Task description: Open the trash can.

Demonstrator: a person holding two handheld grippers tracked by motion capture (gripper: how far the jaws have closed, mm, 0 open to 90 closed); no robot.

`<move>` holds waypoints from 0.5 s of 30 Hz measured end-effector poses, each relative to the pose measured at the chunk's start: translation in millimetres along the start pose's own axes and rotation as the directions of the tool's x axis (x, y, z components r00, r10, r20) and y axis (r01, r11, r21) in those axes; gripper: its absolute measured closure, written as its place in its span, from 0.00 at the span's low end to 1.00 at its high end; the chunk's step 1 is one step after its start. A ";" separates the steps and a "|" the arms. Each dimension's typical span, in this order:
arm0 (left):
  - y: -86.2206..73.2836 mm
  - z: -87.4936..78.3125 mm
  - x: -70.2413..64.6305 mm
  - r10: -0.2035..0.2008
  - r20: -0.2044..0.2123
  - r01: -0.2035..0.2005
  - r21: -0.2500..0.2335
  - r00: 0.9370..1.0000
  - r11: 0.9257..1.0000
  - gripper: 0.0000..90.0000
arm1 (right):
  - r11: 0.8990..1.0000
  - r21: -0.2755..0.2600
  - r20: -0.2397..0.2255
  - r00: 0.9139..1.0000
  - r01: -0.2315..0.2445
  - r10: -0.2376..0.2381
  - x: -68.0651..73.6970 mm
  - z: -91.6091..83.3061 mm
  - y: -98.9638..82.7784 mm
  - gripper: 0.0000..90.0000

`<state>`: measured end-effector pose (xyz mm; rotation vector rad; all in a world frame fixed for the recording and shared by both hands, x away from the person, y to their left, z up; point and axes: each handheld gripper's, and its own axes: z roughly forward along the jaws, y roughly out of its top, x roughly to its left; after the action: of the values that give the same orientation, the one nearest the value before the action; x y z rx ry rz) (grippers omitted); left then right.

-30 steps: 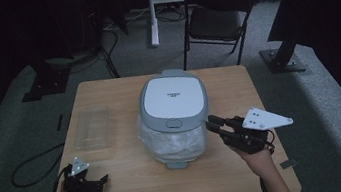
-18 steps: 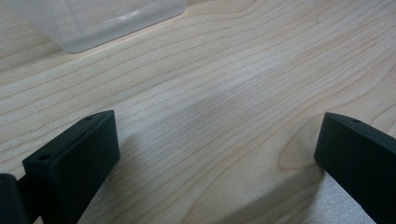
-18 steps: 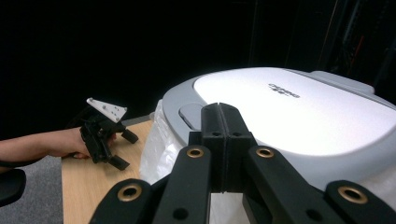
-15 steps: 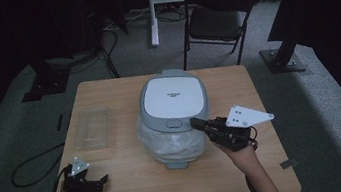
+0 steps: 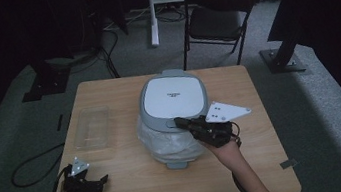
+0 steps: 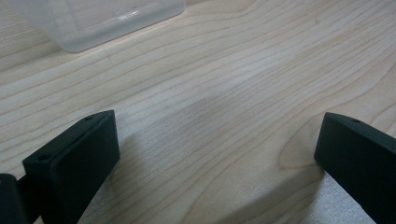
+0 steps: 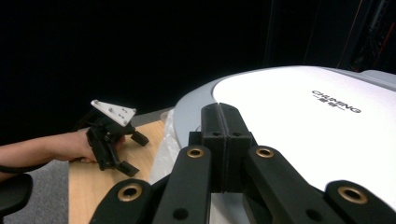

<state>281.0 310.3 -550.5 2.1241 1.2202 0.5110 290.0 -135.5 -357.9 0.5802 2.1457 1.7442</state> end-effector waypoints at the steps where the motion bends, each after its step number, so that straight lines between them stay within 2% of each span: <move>1: 0.0 -0.1 0.0 0.001 0.000 -0.001 0.000 1.000 1.000 0.01 | 1.000 0.002 -0.002 1.000 -0.006 0.006 -1.0 1.4 0.0 1.00; 3: -0.1 -0.1 0.0 0.001 0.000 -0.001 0.000 1.000 1.000 0.01 | 1.000 0.010 0.001 1.000 -0.013 0.013 -2.7 4.6 -0.1 1.00; 5: -0.1 -0.1 0.0 0.001 0.000 -0.001 0.000 1.000 1.000 0.01 | 1.000 0.008 -0.018 0.999 -0.028 0.028 -5.0 6.7 -0.2 1.00; 15: -0.1 -0.1 0.0 0.001 0.000 -0.001 0.000 1.000 1.000 0.01 | 1.000 0.024 -0.009 1.000 0.002 -0.002 -3.9 8.7 1.9 1.00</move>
<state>280.9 310.3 -550.5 2.1247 1.2191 0.5111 297.8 -129.7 -357.9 0.5773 2.1754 1.7248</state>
